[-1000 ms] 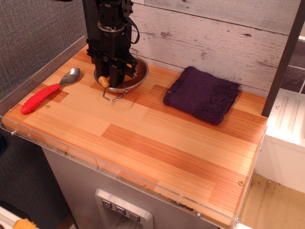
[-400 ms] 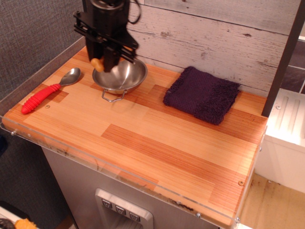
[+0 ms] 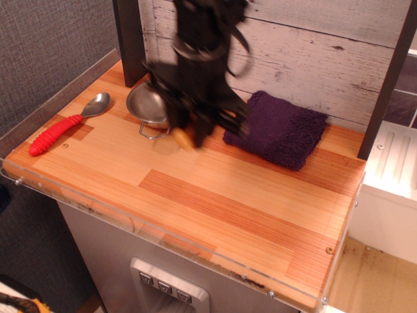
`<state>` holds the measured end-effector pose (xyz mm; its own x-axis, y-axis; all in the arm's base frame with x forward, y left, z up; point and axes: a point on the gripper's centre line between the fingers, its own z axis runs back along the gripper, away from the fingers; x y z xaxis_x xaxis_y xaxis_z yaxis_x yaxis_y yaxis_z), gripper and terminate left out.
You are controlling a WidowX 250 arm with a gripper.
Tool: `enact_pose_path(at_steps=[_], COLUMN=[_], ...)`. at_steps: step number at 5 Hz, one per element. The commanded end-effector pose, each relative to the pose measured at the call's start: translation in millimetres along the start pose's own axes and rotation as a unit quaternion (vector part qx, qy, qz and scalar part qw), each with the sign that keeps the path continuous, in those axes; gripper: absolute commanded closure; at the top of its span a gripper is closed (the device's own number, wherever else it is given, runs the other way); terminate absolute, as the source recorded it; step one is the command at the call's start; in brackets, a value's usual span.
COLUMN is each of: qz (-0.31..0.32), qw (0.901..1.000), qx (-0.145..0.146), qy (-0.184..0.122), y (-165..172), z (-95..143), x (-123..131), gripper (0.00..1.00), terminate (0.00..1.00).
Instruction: Put the chicken leg under the purple cloth
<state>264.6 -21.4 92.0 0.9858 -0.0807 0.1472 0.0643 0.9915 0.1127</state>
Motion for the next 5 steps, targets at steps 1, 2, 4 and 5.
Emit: enact_pose_path(at_steps=[1, 2, 4, 5], qz=[0.059, 0.072, 0.036, 0.023], qw=[0.9964, 0.9938, 0.9932, 0.9936], qx=[-0.059, -0.079, -0.095, -0.096], qy=[0.012, 0.032, 0.057, 0.054], y=[-28.0, -36.4, -49.3, -50.6], z=[-0.9, -14.1, -43.4, -45.5], x=[-17.5, -24.0, -27.1, -28.4], gripper=[1.0, 1.0, 1.0, 1.0], terminate=[0.0, 0.0, 0.0, 0.0])
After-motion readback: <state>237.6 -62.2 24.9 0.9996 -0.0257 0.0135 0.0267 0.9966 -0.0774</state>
